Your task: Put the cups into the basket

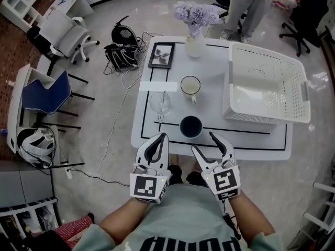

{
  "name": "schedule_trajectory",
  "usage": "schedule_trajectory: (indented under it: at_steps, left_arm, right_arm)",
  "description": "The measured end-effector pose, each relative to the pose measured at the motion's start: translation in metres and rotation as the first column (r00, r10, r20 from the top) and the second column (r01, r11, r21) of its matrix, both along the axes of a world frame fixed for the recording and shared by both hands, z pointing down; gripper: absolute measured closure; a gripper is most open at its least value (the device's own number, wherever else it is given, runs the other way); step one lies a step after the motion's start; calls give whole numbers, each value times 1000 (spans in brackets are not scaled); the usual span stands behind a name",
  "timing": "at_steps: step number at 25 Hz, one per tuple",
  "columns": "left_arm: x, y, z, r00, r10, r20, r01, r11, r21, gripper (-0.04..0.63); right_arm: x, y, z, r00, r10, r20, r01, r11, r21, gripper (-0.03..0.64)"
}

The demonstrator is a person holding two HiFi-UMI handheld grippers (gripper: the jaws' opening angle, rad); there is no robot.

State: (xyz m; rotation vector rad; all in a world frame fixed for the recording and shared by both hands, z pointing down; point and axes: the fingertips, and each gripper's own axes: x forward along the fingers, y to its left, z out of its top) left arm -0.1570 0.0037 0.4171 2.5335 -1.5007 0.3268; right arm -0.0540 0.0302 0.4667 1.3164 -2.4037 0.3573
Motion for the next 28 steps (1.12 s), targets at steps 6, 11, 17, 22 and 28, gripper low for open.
schedule_trajectory:
  at_steps: [6,11,17,22,28]
  left_arm:
    - [-6,-14,24,1000,6,20,-6,999,-39,594]
    - [-8,-22,34,1000,12,27,-11,999,-51,594]
    - [-10,-28,50,999,15,42,-12,997,-79,595]
    - [-10,-27,65,998,30,52,-25,996,-91,595]
    - [-11,-27,80,996,45,71,-37,993,-114,594]
  right_arm:
    - [-7,-20,23,1000,-7,-20,7,1000,-17,332]
    - [-14,-28,38,999,-27,-35,26,999,-29,311]
    - [-19,-33,58,998,-43,-46,41,998,-52,294]
    - [-26,-37,74,996,-70,-56,66,996,-67,272]
    - [-31,-47,86,996,-69,-62,66,996,-58,267]
